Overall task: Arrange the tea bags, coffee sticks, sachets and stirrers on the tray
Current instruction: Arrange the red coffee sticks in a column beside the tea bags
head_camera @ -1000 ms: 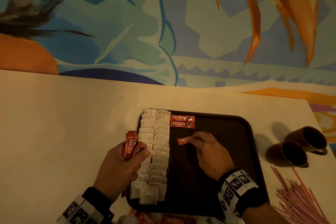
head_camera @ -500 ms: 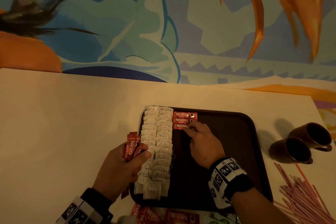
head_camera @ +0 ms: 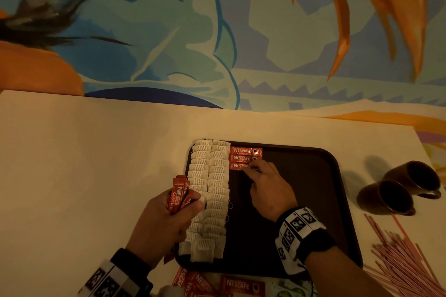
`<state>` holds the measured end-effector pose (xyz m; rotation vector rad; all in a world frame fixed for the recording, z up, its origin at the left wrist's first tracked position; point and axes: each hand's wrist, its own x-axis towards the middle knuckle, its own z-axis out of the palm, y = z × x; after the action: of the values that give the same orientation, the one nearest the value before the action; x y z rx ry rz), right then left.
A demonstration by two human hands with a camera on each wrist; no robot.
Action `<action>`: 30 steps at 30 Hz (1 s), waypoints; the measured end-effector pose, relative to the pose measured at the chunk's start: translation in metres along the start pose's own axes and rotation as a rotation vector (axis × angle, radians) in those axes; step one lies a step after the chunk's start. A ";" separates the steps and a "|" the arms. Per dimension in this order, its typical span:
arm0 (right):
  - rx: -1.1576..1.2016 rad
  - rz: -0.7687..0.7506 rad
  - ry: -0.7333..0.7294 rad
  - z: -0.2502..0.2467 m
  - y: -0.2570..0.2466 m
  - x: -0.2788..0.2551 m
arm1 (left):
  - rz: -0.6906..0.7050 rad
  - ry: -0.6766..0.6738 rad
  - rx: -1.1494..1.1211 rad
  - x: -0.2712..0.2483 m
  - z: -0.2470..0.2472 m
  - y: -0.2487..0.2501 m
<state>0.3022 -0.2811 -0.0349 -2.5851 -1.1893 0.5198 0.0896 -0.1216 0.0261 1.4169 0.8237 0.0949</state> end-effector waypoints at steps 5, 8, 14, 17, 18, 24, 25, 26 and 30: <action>0.065 0.012 0.057 -0.012 0.002 -0.004 | -0.009 -0.021 -0.016 -0.002 0.003 0.003; 0.224 0.085 0.164 -0.030 0.002 -0.012 | -0.037 -0.096 -0.043 -0.004 0.008 0.010; 0.764 0.068 0.140 -0.058 -0.018 -0.047 | -0.145 -0.344 -0.091 -0.003 0.035 0.032; 0.916 -0.007 -0.021 -0.058 -0.034 -0.060 | -0.180 -0.453 -0.160 -0.004 0.050 0.040; 0.954 -0.010 -0.035 -0.058 -0.036 -0.063 | -0.182 -0.467 -0.164 -0.004 0.053 0.042; 1.029 0.074 0.009 -0.070 -0.021 -0.072 | -0.181 -0.472 -0.112 -0.006 0.057 0.045; 1.057 0.089 0.010 -0.073 -0.019 -0.074 | -0.182 -0.474 -0.101 -0.006 0.056 0.045; 1.082 0.100 0.020 -0.075 -0.017 -0.076 | -0.181 -0.474 -0.085 -0.006 0.056 0.045; 1.204 0.140 0.101 -0.078 -0.013 -0.082 | -0.144 -0.436 -0.035 -0.007 0.062 0.044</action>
<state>0.2765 -0.3420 0.0582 -1.5984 -0.3921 0.7919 0.1368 -0.1681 0.0642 1.2772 0.5544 -0.2996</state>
